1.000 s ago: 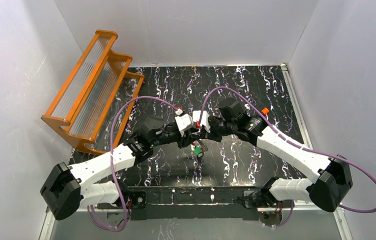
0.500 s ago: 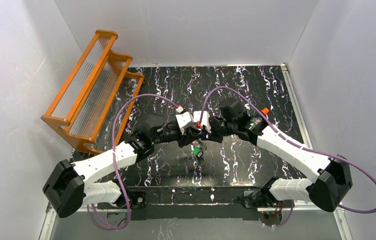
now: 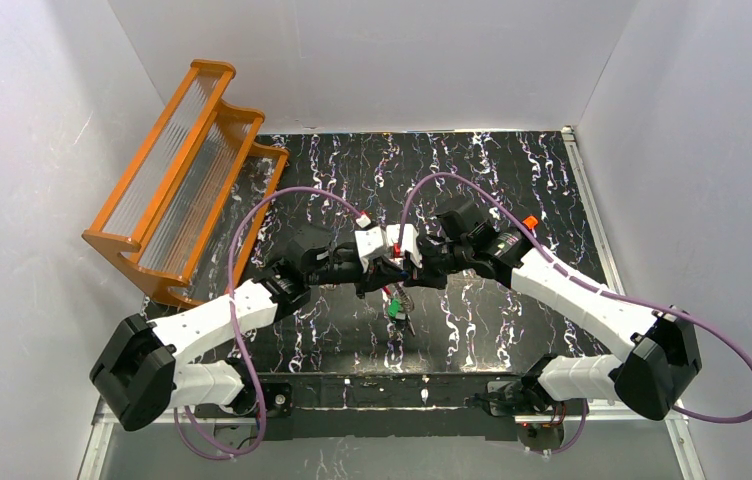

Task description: Remove the keys from the keyring

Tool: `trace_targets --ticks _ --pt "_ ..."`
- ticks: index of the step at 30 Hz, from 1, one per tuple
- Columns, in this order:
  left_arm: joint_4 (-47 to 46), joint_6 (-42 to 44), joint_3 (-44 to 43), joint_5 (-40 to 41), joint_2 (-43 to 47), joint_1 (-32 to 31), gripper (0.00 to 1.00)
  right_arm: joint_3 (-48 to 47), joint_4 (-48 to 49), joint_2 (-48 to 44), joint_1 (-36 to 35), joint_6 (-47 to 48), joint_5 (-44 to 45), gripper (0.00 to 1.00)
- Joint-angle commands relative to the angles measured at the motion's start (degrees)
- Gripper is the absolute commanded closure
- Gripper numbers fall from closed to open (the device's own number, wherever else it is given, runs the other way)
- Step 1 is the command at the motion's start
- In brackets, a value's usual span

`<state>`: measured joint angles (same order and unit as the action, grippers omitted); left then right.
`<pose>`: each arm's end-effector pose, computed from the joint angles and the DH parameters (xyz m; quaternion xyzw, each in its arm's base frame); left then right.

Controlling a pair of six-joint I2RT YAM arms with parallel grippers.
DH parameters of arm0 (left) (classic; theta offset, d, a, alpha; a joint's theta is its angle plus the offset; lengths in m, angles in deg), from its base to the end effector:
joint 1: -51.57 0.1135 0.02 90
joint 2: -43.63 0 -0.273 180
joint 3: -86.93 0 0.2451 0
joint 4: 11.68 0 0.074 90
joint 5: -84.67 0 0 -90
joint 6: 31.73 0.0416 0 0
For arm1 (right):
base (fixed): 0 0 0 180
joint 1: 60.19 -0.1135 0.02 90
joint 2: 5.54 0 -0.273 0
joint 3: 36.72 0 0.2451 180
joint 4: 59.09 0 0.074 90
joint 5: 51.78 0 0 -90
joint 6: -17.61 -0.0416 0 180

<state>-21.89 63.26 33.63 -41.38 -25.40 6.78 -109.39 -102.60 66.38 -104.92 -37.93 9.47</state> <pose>0.1711 -0.2043 0.2916 0.4850 0.5511 -0.4330 0.5231 0.1717 0.1982 0.3012 -0.6423 0.6205 0.2613 0.3662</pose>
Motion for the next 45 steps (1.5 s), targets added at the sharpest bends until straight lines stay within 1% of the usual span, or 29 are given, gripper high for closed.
trace_targets --ticks 1,4,6,8,12,15,17,23,28,31,35,39,45 --pt "-2.5 -0.5 -2.1 -2.2 0.9 -0.4 1.00 -3.2 4.0 0.0 -0.6 -1.2 -3.1 0.99" --pt "-4.4 -1.6 0.5 2.9 2.8 -0.3 1.00 -2.2 5.4 -1.1 -0.1 -3.0 -0.3 0.94" --pt "-5.9 -2.3 1.8 5.9 4.3 -0.2 1.00 -0.9 6.8 -2.4 1.5 -5.0 -0.5 0.88" --pt "-6.9 -3.1 2.8 8.4 5.7 -0.1 1.00 0.6 8.2 -4.1 3.9 -7.4 -3.0 0.79" --pt "-10.4 -6.9 4.5 11.3 7.0 0.1 1.00 6.7 16.2 -10.3 8.2 -13.9 -7.1 0.62" --pt "-13.4 -10.0 5.7 12.4 7.5 0.1 1.00 13.4 23.8 -14.8 9.3 -19.7 -8.1 0.55" --pt "-15.4 -11.9 6.2 13.2 7.5 0.1 1.00 17.1 28.4 -17.0 9.7 -22.9 -8.5 0.53" --pt "-18.4 -15.1 7.0 13.2 7.5 0.0 1.00 28.3 50.6 -19.8 9.8 -35.3 -8.5 0.51" --pt "-18.4 -16.5 7.5 17.1 9.1 0.0 1.00 33.9 64.5 -19.9 9.8 -42.6 -7.9 0.51" --pt "-18.5 -18.4 7.2 18.5 10.1 0.1 1.00 34.9 68.9 -18.6 9.7 -44.9 -8.4 0.51" --pt "-18.6 -19.6 6.8 18.1 10.9 0.1 1.00 35.7 75.6 -15.7 9.6 -48.3 -9.0 0.51" --pt "-18.6 -20.8 6.8 20.0 11.4 0.1 1.00 35.4 81.9 -12.4 9.1 -50.4 -9.7 0.53" --pt "-18.5 -20.8 5.7 16.6 10.2 0.1 1.00 34.2 86.0 -9.2 8.8 -50.6 -9.5 0.54"
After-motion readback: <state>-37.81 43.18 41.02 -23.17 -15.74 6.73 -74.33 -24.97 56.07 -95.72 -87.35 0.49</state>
